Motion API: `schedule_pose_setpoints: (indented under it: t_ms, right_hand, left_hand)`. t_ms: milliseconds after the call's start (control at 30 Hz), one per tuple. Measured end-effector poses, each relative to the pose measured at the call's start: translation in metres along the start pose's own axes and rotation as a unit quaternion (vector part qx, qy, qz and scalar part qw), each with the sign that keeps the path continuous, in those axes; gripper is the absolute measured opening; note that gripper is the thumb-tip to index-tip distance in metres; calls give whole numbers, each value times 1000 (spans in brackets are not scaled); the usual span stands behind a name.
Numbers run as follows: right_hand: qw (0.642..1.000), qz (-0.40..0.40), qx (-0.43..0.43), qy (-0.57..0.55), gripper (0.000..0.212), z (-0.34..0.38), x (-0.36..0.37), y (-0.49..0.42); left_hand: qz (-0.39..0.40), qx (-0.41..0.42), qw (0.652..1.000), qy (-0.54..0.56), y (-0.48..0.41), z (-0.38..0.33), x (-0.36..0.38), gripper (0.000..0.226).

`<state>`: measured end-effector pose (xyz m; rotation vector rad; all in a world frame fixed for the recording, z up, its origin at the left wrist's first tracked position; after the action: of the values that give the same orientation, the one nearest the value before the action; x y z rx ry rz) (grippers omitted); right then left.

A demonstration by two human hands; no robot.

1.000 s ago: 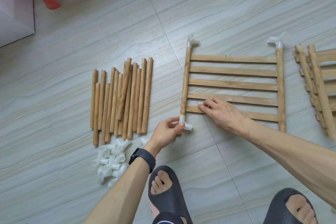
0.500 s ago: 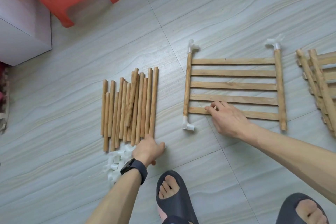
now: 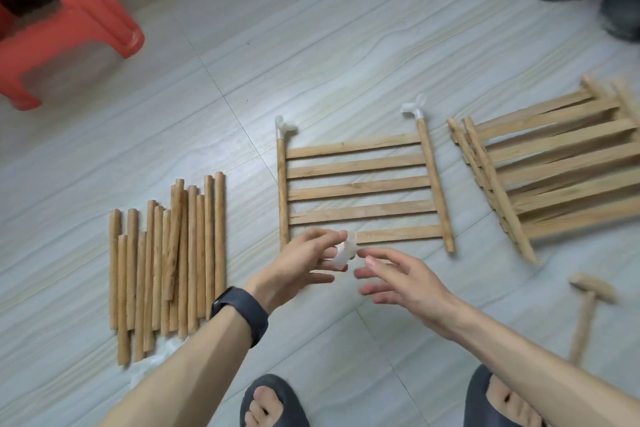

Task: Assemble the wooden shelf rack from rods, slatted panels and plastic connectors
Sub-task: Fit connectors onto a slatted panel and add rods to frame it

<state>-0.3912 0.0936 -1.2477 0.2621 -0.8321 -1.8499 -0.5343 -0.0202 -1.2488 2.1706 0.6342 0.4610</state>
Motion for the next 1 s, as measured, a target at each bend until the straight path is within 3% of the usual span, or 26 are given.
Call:
schedule_pose_setpoints:
  t_ms: [133, 400, 533, 733, 867, 1000]
  right_hand:
    - [996, -79, -30, -29, 23, -5, -34, -1]
    - [986, -169, 8, -2, 11, -41, -86, -14]
    - [987, -152, 61, -3, 19, -57, -102, -18]
    - [969, -156, 85, -171, 24, -65, -111, -18]
    - [953, -141, 101, -248, 37, -70, -107, -14]
    - [942, -106, 100, -302, 36, -72, -97, -11]
  left_hand:
    - [-2, -8, 999, -34, -22, -3, 40, 57]
    - [6, -16, 994, -112, -53, 15, 94, 30]
    - [32, -35, 988, -148, -56, 17, 104, 25]
    - [56, -44, 978, -197, -60, 28, 115, 32]
    - [20, -30, 981, -190, -62, 39, 119, 29]
    - [-4, -27, 977, -213, -64, 47, 123, 30]
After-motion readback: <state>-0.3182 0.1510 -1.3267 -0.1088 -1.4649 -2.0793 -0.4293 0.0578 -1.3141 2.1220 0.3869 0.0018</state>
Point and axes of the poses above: each hand's wrist, its own y-axis away from the middle knuckle, its own x-axis out of the palm, z = x × y, the point moved 6 cm from there along -y, towards the middle knuckle, and after that the axes turned 2 degrees about z, right-handed, at the moved point
